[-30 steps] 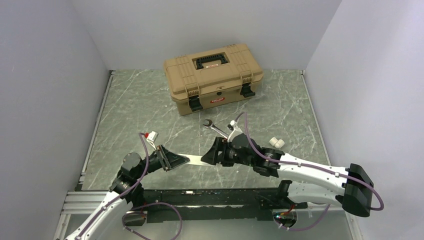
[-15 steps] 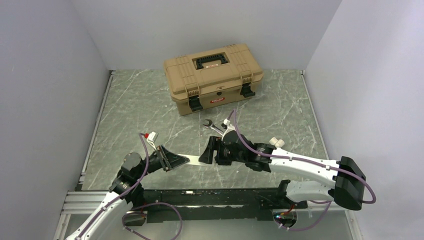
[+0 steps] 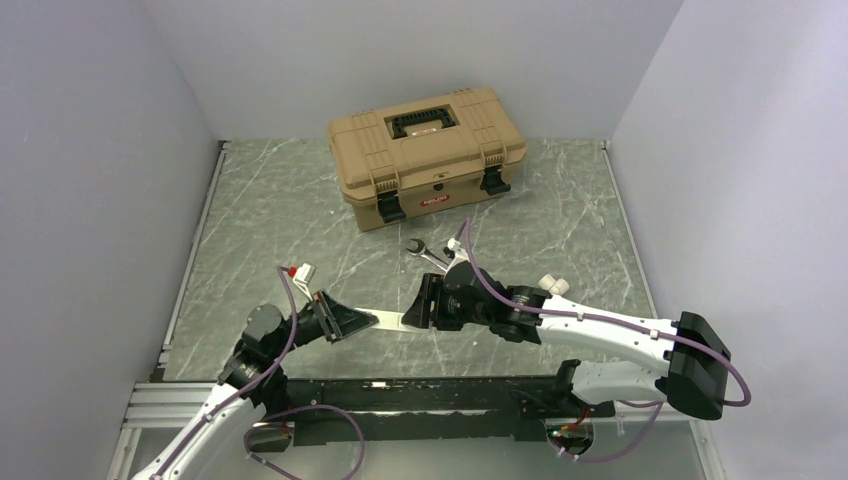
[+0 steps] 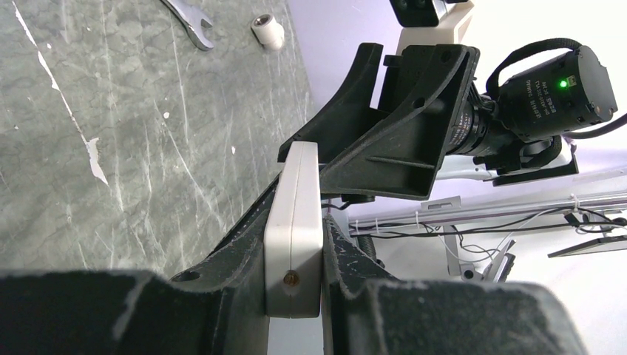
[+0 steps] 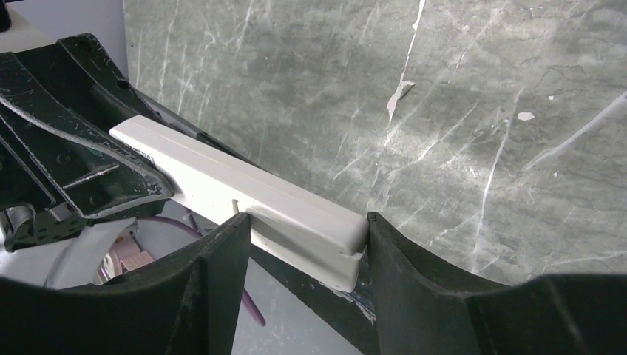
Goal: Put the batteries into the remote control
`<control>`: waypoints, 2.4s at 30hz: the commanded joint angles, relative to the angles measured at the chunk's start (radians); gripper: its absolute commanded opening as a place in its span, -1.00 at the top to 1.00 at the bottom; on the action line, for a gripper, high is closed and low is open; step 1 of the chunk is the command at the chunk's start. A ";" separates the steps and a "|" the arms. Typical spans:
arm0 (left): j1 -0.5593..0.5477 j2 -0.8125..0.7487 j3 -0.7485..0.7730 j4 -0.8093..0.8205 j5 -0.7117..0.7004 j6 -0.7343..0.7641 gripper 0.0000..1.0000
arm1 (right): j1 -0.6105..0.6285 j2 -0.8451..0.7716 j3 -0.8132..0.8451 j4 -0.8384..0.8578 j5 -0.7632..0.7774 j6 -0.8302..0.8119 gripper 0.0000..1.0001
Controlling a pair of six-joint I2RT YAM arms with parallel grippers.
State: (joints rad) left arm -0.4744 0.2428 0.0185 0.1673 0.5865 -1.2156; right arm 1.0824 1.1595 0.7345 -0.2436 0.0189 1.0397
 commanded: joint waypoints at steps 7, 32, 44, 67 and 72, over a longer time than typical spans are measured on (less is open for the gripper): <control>-0.005 -0.010 0.036 0.053 0.021 -0.003 1.00 | 0.015 -0.012 0.026 0.092 -0.027 0.021 -0.02; -0.005 -0.017 -0.036 0.227 0.022 -0.130 1.00 | 0.023 -0.049 0.053 0.017 0.014 0.003 -0.30; -0.006 0.002 -0.080 0.297 0.015 -0.163 1.00 | 0.022 -0.096 0.077 -0.022 0.048 -0.028 -0.47; -0.005 0.016 -0.099 0.276 0.011 -0.147 1.00 | 0.024 -0.130 0.091 -0.008 0.069 -0.063 -0.81; -0.005 0.017 -0.104 0.275 0.007 -0.144 1.00 | 0.023 -0.169 0.085 -0.023 0.104 -0.066 -0.87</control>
State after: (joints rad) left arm -0.4759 0.2596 0.0101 0.3801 0.5865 -1.3560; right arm 1.1011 1.0424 0.8017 -0.2882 0.0803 0.9882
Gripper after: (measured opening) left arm 0.276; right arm 0.928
